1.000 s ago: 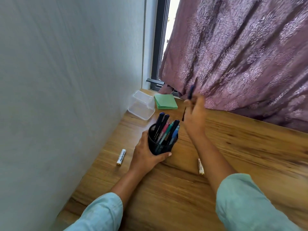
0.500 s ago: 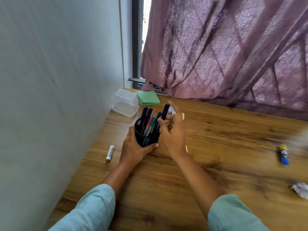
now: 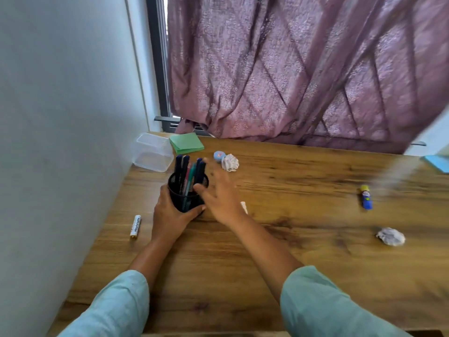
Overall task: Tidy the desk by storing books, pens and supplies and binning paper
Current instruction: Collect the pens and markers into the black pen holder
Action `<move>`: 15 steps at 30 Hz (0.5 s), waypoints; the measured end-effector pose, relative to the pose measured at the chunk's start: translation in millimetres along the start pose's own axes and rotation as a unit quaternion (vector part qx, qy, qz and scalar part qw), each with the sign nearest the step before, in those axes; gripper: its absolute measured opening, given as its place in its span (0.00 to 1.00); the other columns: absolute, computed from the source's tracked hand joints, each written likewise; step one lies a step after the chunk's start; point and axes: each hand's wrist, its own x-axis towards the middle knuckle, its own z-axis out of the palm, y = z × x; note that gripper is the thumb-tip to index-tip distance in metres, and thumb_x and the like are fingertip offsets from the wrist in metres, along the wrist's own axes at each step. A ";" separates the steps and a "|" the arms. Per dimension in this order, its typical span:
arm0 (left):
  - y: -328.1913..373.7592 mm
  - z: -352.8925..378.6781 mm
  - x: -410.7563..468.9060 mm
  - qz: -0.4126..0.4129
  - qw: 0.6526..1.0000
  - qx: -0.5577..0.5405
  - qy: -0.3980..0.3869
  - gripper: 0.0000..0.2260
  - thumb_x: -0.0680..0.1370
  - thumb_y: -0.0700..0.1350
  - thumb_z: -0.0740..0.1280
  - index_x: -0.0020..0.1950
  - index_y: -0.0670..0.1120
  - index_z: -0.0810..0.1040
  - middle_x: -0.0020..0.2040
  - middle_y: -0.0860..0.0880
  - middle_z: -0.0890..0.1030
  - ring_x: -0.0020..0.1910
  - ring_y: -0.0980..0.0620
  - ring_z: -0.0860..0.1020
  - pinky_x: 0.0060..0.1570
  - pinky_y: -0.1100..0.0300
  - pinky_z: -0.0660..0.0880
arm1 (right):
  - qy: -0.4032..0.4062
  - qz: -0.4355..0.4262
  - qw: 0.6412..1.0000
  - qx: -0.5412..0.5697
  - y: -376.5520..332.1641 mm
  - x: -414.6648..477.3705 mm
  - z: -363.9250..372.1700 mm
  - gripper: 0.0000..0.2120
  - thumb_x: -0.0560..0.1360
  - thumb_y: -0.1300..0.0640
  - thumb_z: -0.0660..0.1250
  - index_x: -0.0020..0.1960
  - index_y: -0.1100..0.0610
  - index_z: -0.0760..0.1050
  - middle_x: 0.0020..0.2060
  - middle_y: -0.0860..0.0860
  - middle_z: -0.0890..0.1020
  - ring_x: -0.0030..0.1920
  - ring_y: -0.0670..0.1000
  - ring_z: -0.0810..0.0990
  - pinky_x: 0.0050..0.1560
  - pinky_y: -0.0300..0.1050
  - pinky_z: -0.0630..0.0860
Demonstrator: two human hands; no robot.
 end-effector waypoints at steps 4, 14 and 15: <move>3.8 4.5 -14.5 -0.007 1.000 -0.016 -0.014 0.37 0.59 0.55 0.77 0.63 0.48 0.67 0.57 0.48 0.78 0.51 0.51 0.76 0.46 0.57 0.72 | -0.093 0.066 0.993 0.017 0.3 -21.5 -3.6 0.51 0.69 0.44 0.74 0.78 0.44 0.42 0.75 0.47 0.61 0.74 0.48 0.60 0.74 0.49 0.59; 37.7 39.4 -44.7 0.017 0.981 -0.142 -0.128 0.40 0.56 0.54 0.78 0.65 0.62 0.65 0.58 0.56 0.78 0.57 0.54 0.78 0.52 0.58 0.76 | 0.026 0.156 0.982 0.106 17.2 -57.3 -59.7 0.42 0.60 0.58 0.82 0.68 0.48 0.66 0.55 0.41 0.79 0.55 0.37 0.77 0.61 0.37 0.74; 42.7 39.5 -43.4 0.034 0.978 -0.149 -0.145 0.40 0.57 0.55 0.78 0.65 0.64 0.65 0.61 0.56 0.77 0.59 0.55 0.78 0.56 0.55 0.76 | 0.059 0.163 0.975 0.141 23.1 -62.7 -66.9 0.38 0.60 0.62 0.82 0.64 0.48 0.68 0.52 0.41 0.80 0.53 0.38 0.79 0.57 0.35 0.76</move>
